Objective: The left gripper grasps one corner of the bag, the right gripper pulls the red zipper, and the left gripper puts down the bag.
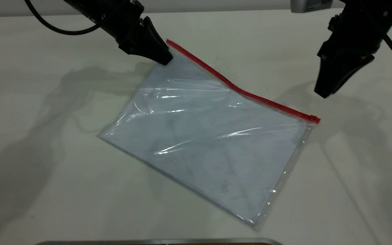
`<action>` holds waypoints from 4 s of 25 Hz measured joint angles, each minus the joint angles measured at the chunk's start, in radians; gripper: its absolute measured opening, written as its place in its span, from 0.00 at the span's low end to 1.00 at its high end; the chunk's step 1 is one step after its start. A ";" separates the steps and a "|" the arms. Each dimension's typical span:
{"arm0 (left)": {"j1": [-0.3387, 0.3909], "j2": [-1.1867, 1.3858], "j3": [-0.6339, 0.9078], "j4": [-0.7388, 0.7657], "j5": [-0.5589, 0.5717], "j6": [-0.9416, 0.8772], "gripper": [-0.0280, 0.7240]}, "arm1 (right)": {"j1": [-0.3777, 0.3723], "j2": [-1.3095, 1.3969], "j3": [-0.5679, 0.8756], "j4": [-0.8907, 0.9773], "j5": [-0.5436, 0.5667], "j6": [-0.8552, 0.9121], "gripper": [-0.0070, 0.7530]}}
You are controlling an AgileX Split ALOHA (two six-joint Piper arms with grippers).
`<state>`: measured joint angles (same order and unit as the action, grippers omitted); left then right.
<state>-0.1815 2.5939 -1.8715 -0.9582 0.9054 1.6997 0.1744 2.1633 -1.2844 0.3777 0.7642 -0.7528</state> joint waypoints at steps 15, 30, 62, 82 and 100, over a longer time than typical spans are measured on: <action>0.000 -0.204 0.000 0.467 -0.161 -0.816 0.89 | -0.002 -0.096 -0.139 0.000 -0.226 0.023 0.73; 0.000 -0.831 0.000 0.975 0.262 -1.427 0.81 | -0.003 -0.878 -0.170 -0.005 0.029 0.195 0.73; 0.000 -2.135 1.108 0.901 0.262 -1.613 0.80 | -0.003 -2.022 0.645 -0.125 0.379 0.467 0.73; 0.000 -2.276 1.384 0.896 0.228 -1.612 0.80 | -0.003 -2.128 0.800 -0.226 0.381 0.452 0.73; 0.010 -2.287 1.384 0.895 0.216 -1.612 0.80 | -0.003 -2.128 0.801 -0.227 0.379 0.453 0.70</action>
<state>-0.1716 0.3067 -0.4877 -0.0629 1.1209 0.0877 0.1713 0.0351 -0.4829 0.1510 1.1429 -0.3001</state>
